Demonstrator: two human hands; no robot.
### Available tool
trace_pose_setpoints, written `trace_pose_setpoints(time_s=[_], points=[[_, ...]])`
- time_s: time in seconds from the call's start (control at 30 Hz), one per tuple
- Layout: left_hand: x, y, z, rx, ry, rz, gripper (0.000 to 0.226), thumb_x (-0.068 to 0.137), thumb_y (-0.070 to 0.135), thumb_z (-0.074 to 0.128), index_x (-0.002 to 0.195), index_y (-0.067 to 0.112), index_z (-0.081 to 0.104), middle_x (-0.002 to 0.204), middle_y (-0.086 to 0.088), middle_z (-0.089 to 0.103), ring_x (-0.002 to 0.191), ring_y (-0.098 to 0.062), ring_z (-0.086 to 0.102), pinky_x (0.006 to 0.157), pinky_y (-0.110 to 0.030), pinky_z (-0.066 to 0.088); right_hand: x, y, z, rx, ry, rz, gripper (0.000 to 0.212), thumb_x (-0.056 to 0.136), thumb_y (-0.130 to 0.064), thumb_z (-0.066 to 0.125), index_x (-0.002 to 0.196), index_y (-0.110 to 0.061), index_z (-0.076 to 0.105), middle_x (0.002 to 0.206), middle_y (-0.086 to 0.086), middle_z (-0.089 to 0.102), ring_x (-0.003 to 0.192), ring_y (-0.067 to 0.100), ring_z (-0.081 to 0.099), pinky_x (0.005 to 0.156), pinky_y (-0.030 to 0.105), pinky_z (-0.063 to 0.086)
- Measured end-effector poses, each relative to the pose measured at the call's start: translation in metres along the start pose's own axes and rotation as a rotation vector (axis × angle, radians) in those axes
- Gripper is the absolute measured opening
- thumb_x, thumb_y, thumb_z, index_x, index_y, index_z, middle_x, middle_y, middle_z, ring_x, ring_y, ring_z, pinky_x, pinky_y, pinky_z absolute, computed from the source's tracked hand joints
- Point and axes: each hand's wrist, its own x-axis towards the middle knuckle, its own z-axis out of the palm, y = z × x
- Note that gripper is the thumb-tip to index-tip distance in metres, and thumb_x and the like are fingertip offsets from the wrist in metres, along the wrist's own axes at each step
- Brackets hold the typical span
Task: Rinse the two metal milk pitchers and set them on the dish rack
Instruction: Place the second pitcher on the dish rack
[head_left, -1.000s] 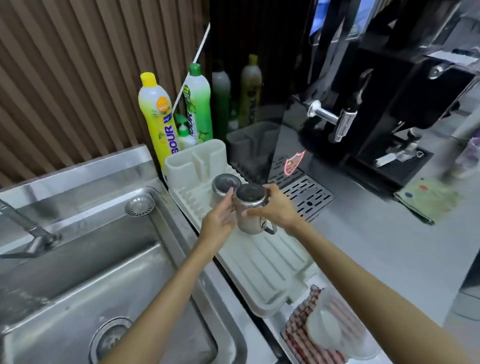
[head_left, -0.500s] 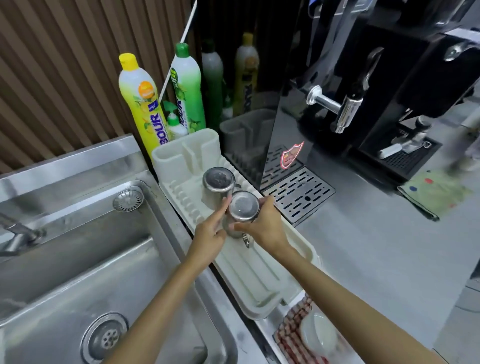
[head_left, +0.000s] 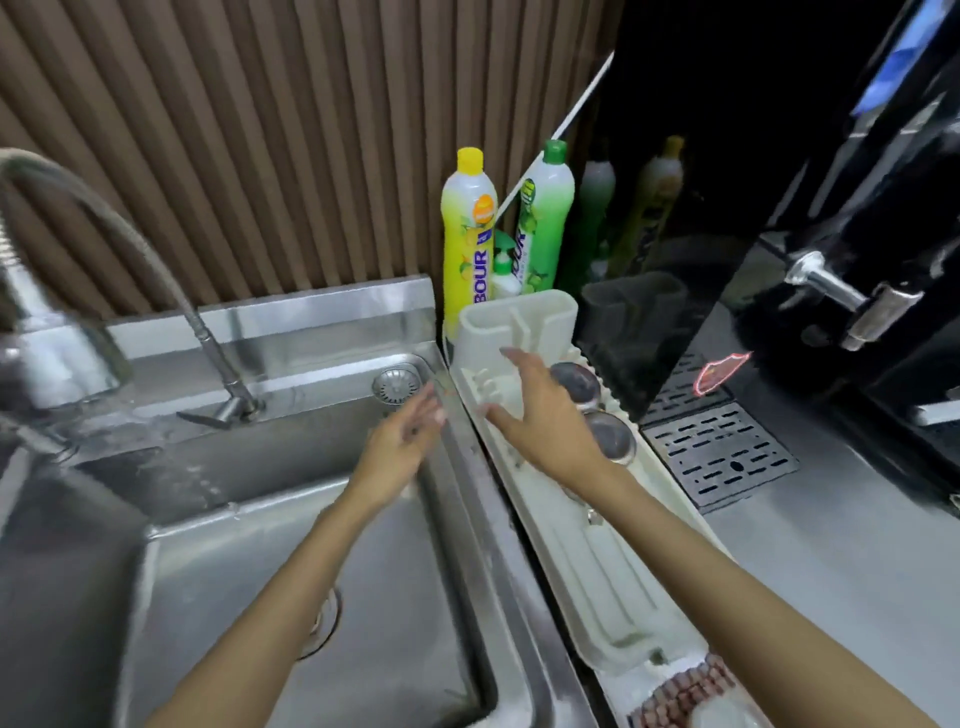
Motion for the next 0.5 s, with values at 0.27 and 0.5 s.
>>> trace_pose_setpoints(time_s=[0.27,0.5], points=[[-0.018,-0.043,-0.157,0.005,0.412,-0.418,0.032,0.097,0.036,0.036,0.112,0.019,0.059,0.086,-0.012,0.055,0.065,-0.011,0.059,0.063,-0.020,0.042,0.062,-0.104,0.149,0.566,-0.483,0.151,0.042,0.091,-0.032,0.050,0.129,-0.013,0.050,0.123,-0.005,0.052,0.122,0.009,0.044,0.099,0.022,0.032],[0.024,-0.104,-0.197,-0.361,0.500,-0.483,0.036,0.098,0.012,0.035,0.065,0.017,0.049,0.041,0.003,0.053,0.033,-0.002,0.051,0.032,-0.009,0.036,0.095,-0.141,0.251,0.678,-0.594,0.160,0.041,0.092,-0.043,0.043,0.130,-0.028,0.051,0.145,0.000,0.045,0.130,0.018,0.043,0.114,0.044,0.029]])
